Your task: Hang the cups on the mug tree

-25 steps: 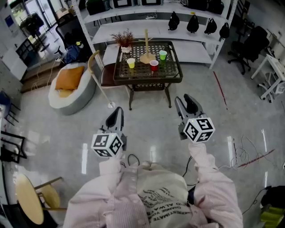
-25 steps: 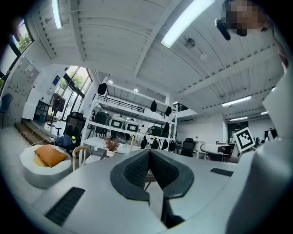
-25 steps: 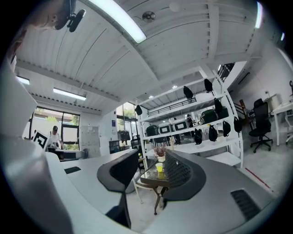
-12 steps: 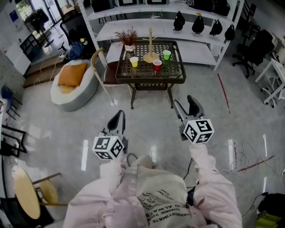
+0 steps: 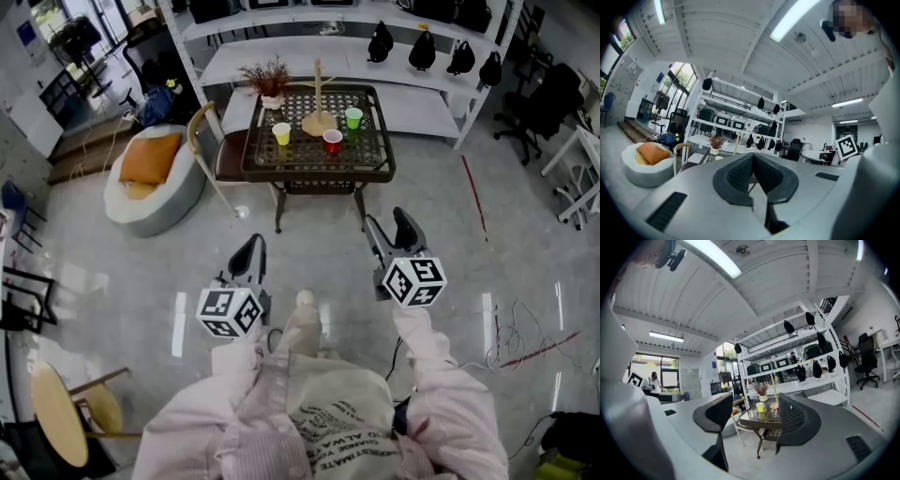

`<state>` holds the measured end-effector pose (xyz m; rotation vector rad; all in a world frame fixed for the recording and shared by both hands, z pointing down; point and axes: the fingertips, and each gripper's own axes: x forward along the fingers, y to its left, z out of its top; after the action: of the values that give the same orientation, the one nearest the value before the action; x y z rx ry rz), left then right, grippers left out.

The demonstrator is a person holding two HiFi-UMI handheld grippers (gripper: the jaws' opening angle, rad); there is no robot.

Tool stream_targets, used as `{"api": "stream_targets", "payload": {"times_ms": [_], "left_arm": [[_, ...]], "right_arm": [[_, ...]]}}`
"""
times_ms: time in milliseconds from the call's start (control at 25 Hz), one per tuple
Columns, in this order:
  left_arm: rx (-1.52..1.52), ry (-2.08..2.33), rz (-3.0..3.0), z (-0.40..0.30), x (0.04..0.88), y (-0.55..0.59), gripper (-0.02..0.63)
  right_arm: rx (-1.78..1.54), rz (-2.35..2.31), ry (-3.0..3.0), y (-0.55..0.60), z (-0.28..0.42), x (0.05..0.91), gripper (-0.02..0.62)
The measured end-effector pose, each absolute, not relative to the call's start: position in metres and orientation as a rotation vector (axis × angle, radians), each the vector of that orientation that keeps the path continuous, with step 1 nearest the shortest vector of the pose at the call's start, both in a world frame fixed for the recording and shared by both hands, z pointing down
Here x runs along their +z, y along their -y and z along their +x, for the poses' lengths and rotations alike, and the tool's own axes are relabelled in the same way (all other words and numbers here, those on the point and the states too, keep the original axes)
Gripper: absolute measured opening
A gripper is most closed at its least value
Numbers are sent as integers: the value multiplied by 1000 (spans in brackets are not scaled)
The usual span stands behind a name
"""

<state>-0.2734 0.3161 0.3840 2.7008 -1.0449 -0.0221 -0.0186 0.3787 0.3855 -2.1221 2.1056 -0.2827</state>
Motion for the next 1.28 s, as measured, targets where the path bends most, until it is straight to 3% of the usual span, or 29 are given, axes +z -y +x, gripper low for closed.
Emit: {"api": "stream_targets", "payload": {"times_ms": [1280], "left_arm": [[102,905,2576,-184,450,-9,-2]], "right_arm": [[-517,-2118,-2230,-74,28,451,270]]}}
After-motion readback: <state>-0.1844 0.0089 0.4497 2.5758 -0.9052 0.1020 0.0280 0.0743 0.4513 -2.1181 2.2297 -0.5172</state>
